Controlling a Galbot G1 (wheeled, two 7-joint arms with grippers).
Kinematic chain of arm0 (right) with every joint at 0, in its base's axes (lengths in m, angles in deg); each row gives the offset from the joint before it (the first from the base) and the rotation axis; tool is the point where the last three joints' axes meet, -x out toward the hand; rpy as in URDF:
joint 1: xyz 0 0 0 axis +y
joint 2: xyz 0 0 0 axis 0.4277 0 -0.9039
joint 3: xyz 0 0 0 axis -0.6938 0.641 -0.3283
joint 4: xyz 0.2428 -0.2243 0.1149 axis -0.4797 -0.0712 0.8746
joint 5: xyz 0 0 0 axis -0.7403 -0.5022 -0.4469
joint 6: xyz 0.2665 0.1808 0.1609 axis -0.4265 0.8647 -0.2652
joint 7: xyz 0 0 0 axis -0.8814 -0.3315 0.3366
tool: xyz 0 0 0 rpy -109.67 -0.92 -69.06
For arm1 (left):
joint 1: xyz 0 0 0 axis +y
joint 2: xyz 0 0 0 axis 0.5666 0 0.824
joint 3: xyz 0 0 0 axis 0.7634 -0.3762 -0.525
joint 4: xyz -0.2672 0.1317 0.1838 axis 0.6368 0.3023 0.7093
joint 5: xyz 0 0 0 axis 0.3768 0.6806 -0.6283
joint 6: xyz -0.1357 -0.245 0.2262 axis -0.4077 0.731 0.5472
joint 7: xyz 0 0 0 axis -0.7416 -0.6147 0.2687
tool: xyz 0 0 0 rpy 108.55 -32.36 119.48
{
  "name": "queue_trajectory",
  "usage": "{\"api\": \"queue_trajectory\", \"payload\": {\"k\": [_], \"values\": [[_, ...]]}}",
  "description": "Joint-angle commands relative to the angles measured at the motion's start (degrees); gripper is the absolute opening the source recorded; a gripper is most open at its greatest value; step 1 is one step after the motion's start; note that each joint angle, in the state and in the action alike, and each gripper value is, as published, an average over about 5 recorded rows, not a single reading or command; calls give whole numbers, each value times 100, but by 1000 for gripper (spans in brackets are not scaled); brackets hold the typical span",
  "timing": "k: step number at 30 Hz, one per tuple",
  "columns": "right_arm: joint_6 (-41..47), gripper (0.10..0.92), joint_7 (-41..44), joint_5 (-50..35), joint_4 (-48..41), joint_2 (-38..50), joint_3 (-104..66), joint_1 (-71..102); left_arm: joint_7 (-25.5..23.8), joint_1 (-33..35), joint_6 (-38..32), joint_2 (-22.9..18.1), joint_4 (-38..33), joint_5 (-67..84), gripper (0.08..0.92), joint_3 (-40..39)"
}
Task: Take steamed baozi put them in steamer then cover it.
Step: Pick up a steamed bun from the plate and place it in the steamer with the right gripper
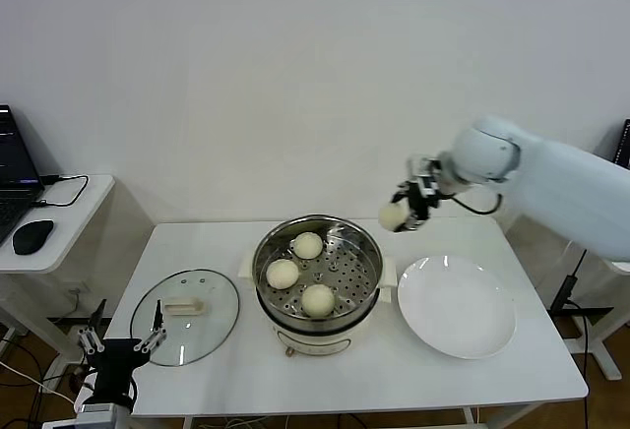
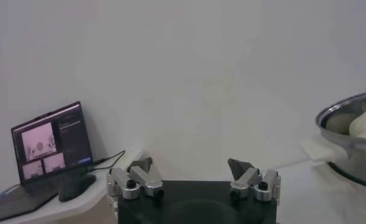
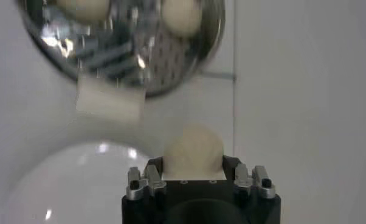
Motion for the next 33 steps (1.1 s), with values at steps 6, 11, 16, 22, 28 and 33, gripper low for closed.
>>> {"api": "queue_trajectory", "payload": {"k": [6,11,16,22,28,33], "values": [[1198,602,-683,-757,-58,-1323,633,338,9,31,-10,-32,-7,11,823,84],[1237,602,-748,-572,-168,-1357,621,582,11,26,-11,-45,-2,14,823,80],[1258,602,-791,-471,-173,-1312,611,708,12,23,-17,-43,5,15,823,82],[1258,602,-880,-364,-214,-1271,565,810,12,-2,-19,-49,13,16,823,61],[1257,676,-956,-358,-153,-1096,346,775,16,-6,-22,-36,25,24,823,75],[1255,794,-945,-590,158,-649,-64,588,12,-16,-18,-22,33,49,823,98]]}}
